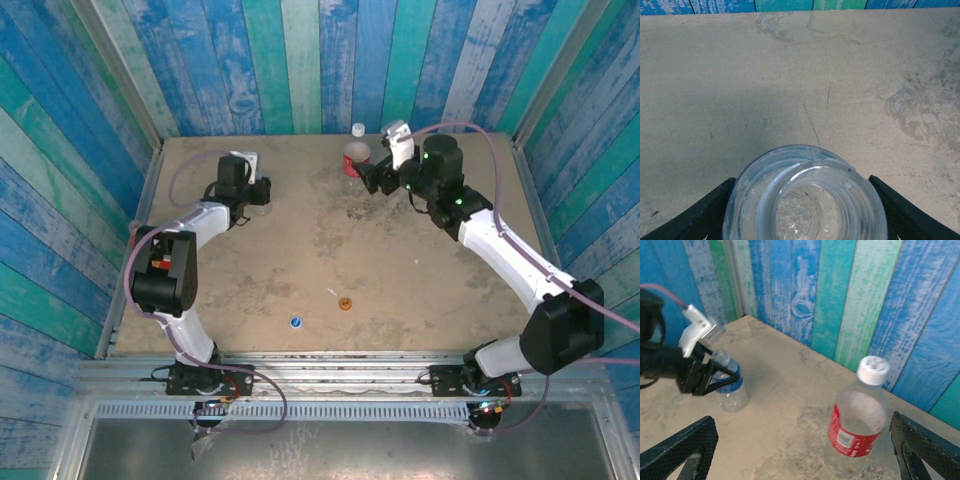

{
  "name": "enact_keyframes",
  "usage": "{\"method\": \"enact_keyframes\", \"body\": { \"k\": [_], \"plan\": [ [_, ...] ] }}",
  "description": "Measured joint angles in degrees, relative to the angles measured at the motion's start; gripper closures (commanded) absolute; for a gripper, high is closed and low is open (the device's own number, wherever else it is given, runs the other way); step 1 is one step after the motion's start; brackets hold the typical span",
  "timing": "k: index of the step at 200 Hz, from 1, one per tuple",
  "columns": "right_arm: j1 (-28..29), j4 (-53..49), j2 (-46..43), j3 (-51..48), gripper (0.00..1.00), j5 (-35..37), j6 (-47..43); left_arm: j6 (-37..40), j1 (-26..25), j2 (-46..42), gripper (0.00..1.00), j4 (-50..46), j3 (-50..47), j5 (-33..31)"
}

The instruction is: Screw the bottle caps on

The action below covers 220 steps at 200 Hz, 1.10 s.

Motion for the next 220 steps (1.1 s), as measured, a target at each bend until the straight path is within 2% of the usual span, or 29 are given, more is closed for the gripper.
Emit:
{"method": "enact_keyframes", "body": {
  "k": [24,62,109,158,220],
  "plan": [
    [4.7,-1.3,-0.9,-3.4,0.09,-2.1,-3.3,-0.1,0.0,-1.6,0.39,0.1,-1.7,0.0],
    [16.9,-4.7,0.5,-9.7,0.14,-5.4,-10.8,-0.3,-0.1,-6.0,0.39,-2.6,-5.0,0.0],
    [28.1,-5.4,7.6,-14.8,0.32,-8.1,-19.1,-0.5,-1.5,-11.9,0.39,-4.4,-8.4,-0.5],
    [32.9,-5.5,14.9,-16.2,0.41,-7.2,-24.7,-0.9,-2.0,-13.3,0.39,-4.7,-10.2,-0.4],
    [36.3,-4.9,21.0,-15.0,0.44,-6.1,-27.0,-1.1,-2.3,-13.3,0.38,-4.6,-11.1,-0.4]
  ]
}}
